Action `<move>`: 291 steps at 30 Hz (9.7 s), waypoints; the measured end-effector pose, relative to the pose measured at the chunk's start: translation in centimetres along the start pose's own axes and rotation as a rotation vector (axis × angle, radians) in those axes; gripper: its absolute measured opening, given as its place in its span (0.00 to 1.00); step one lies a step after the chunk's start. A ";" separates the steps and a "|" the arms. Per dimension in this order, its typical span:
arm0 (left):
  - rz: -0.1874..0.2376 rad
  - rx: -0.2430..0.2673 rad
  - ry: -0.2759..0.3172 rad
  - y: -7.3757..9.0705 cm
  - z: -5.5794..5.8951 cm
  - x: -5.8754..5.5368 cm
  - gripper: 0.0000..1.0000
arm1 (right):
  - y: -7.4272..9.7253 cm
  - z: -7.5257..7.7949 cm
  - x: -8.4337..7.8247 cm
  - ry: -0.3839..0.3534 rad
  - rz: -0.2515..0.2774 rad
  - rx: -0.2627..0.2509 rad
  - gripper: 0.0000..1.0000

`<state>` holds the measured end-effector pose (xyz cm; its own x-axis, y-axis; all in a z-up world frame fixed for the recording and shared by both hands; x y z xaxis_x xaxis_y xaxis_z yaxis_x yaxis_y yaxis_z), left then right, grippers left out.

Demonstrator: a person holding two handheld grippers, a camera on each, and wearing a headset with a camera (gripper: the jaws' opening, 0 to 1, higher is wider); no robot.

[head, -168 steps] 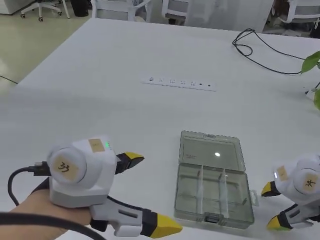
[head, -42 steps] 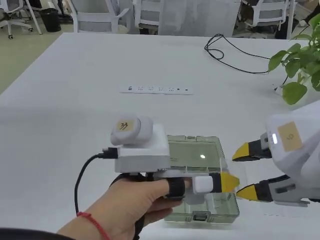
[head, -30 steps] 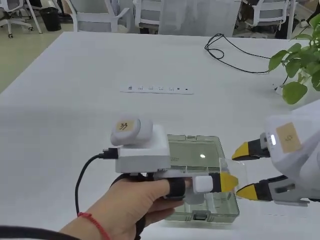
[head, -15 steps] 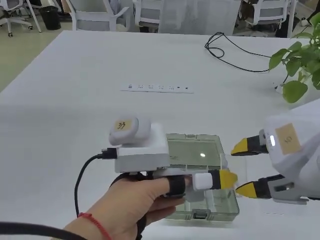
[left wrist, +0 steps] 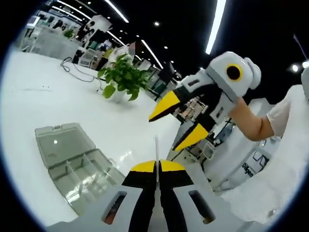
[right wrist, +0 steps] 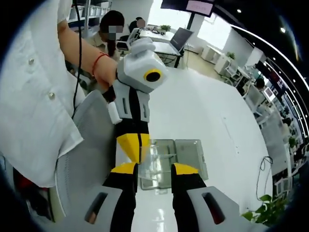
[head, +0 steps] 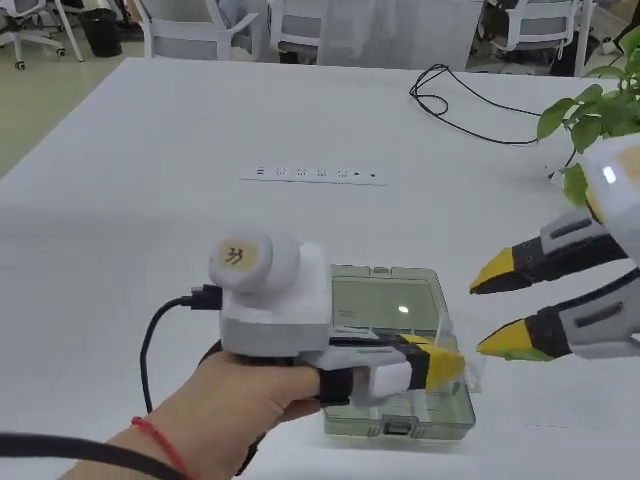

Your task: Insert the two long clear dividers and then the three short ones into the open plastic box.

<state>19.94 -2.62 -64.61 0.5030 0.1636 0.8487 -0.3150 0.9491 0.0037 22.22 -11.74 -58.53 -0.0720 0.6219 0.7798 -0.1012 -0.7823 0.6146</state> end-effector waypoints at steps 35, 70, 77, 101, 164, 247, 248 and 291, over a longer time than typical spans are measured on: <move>-0.017 -0.190 -0.273 1.4 2.0 -0.4 0.00 | -2.0 -2.6 0.5 -0.145 0.046 0.419 0.03; -0.047 -0.010 -0.319 4.9 -1.4 -1.0 0.26 | -2.5 -0.6 -0.3 -0.079 -0.001 0.279 0.03; -0.061 0.049 -0.316 6.1 -2.6 -1.3 0.39 | -3.7 0.0 -0.4 -0.056 -0.011 0.245 0.03; -0.151 0.143 -0.410 8.4 -5.2 -2.3 0.90 | -9.6 2.5 -1.8 -0.022 -0.026 0.160 0.03; -0.146 0.169 -0.379 9.3 -6.4 -2.8 1.00 | -14.3 3.5 -5.7 -0.149 0.035 0.087 0.02; -0.167 0.154 -0.395 9.1 -6.6 -2.7 1.00 | -19.1 2.6 -8.1 -0.042 -0.133 0.125 0.04; -0.166 0.155 -0.394 9.1 -6.6 -2.7 1.00 | -19.0 2.7 -8.1 -0.052 -0.128 0.123 0.06; -0.166 0.160 -0.399 9.3 -6.5 -2.1 0.99 | -3.1 3.4 -13.9 -0.215 -0.057 -0.058 0.36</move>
<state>21.15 7.59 -69.78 0.2178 -0.1328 0.9669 -0.3923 0.8952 0.2114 26.90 -18.09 -70.88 0.1475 0.6382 0.7557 -0.1569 -0.7392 0.6549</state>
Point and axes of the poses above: the centre of the closed fingertips' face, and the gripper's own axes: y roughly backward along the fingers, z roughly to its right, x roughly out of its top, the point moved 6 cm from there along y, roughly backward along the fingers, and after that the axes turned 14 degrees about z, right-handed, at the moved point
